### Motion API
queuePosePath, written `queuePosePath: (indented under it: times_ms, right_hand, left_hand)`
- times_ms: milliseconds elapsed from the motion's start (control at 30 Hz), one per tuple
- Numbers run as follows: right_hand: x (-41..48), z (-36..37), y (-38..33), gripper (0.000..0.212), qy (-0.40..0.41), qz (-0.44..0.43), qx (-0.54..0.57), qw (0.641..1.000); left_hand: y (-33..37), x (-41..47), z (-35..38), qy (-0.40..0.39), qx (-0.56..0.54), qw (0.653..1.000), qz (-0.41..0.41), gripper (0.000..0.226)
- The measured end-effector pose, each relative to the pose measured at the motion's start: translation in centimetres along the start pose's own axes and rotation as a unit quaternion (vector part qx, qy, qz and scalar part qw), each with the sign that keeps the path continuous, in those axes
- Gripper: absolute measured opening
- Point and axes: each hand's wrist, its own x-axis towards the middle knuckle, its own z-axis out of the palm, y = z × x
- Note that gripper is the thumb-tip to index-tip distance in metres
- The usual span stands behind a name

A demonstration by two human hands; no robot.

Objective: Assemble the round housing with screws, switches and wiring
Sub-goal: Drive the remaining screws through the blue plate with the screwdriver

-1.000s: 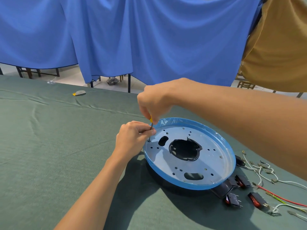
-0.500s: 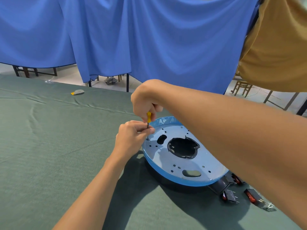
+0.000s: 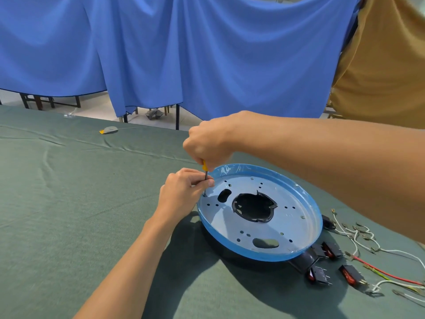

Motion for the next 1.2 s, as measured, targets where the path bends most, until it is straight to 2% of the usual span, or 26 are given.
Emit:
queuePosePath:
  times_ms: [100,133,300,367,433,500,600,700,800,900,967,1067,1200]
  right_hand:
    - [1.4,-0.1,-0.4,0.017,-0.074,0.027,0.011,0.997]
    - [1.8,-0.2,-0.3,0.014,-0.104,0.049,0.039,0.993]
    - [2.2,-0.7,0.7,0.019,-0.2,0.148,0.177,0.952]
    - [1.9,-0.5,0.5,0.02,-0.182,0.14,0.163,0.96]
    - [1.7,-0.2,0.3,0.021,-0.127,0.12,0.138,0.975]
    - [1.2,-0.1,0.2,0.016,-0.077,0.098,0.11,0.986]
    - [0.9,0.1,0.4,0.009,-0.05,0.076,0.108,0.99]
    - [1.0,0.3,0.4,0.014,-0.067,0.083,0.146,0.984]
    - [1.8,0.0,0.1,0.014,-0.127,0.129,0.164,0.97]
    - [2.3,-0.6,-0.4,0.02,-0.192,0.185,0.198,0.943]
    - [2.1,-0.8,-0.7,0.018,-0.191,0.185,0.191,0.945]
    - [1.0,-0.5,-0.6,0.025,-0.15,0.151,0.146,0.966]
    - [-0.5,-0.3,0.2,0.017,-0.033,0.069,0.042,0.996]
  left_hand:
    - [0.2,-0.1,0.1,0.018,-0.009,1.0,0.006,0.004]
    - [0.3,-0.2,0.1,0.027,-0.015,0.999,0.011,0.003]
    - [0.7,-0.6,0.2,0.07,-0.018,0.997,0.033,0.011]
    - [0.4,-0.6,0.2,0.07,0.003,0.997,0.018,0.006]
    - [0.1,-0.4,0.2,0.069,0.03,0.997,0.0,0.005]
    - [0.1,-0.3,0.2,0.055,0.049,0.997,-0.003,0.007]
    - [0.1,-0.1,0.0,0.028,0.068,0.997,-0.005,0.012]
    - [0.0,0.0,-0.3,0.01,0.072,0.997,-0.004,0.008]
    - [0.2,-0.1,-0.3,0.004,0.032,0.999,-0.011,0.005]
    - [0.4,-0.2,-0.2,0.007,0.038,0.999,-0.016,0.006]
    - [0.5,-0.2,-0.1,0.006,0.047,0.999,-0.017,0.008]
    - [0.6,-0.2,-0.3,0.0,0.056,0.998,-0.026,0.006]
    - [0.5,-0.2,-0.2,0.004,0.058,0.998,-0.018,0.011]
